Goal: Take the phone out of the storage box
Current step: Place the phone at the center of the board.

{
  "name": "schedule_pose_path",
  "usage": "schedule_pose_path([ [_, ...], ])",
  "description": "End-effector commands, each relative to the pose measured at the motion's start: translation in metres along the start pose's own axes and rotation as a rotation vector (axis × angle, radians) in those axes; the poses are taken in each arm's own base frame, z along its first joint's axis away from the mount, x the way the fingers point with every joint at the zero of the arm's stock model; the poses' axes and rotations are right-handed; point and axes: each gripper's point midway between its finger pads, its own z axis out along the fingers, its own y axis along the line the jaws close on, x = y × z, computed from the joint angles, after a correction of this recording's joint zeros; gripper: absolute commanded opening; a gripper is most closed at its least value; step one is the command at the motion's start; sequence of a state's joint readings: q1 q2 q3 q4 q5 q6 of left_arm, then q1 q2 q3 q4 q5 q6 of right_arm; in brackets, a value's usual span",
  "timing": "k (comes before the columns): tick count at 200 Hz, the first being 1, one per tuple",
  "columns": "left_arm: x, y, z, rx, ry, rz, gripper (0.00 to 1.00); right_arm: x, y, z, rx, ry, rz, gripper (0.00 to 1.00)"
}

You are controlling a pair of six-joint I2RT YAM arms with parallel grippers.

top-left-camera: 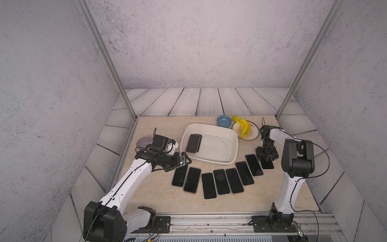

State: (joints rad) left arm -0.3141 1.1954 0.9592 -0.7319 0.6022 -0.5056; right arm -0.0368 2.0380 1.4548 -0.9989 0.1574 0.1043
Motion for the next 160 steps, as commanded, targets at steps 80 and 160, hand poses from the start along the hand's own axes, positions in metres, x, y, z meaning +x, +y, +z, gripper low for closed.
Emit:
schedule_pose_path([
  [80,0.002,0.004,-0.006,-0.016,-0.017,-0.014,0.98,0.068,0.071,0.026,-0.238,0.199,0.041,0.65],
  [160,0.004,0.004,-0.013,-0.026,-0.04,0.001,0.99,0.09,0.09,0.024,-0.176,0.228,-0.009,0.78],
])
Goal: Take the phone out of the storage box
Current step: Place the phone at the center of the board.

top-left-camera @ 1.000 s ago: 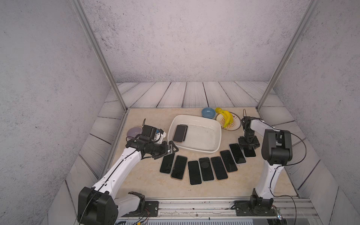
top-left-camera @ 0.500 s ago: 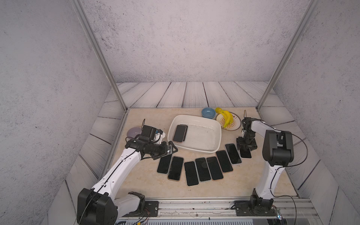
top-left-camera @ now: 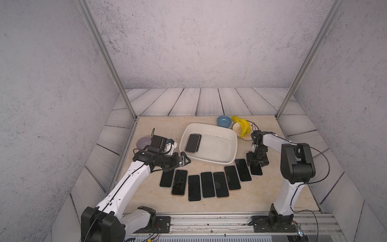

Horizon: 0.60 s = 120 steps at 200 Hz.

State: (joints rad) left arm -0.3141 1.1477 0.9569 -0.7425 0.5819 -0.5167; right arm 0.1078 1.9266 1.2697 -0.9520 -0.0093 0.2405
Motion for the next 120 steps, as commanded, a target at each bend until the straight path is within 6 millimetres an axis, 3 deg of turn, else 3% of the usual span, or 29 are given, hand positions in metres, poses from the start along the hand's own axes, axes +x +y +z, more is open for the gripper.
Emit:
schedule_pose_path([
  [1,0.004,0.007,-0.003,-0.022,-0.003,-0.005,0.99,0.042,0.014,0.028,-0.028,0.194,0.014,0.79],
  [36,0.005,0.009,-0.008,-0.045,-0.011,0.002,0.98,0.039,0.006,0.016,0.017,0.164,0.014,0.89],
  [57,0.005,0.01,-0.009,-0.055,-0.011,0.007,0.99,0.031,0.007,-0.004,0.006,0.104,0.019,0.91],
  [83,0.001,0.008,-0.01,-0.059,-0.016,0.034,0.99,0.017,0.008,-0.041,0.002,0.007,0.017,0.95],
  [120,-0.018,0.005,-0.02,-0.123,-0.029,0.116,0.98,0.001,0.018,-0.111,-0.071,-0.166,0.0,0.96],
])
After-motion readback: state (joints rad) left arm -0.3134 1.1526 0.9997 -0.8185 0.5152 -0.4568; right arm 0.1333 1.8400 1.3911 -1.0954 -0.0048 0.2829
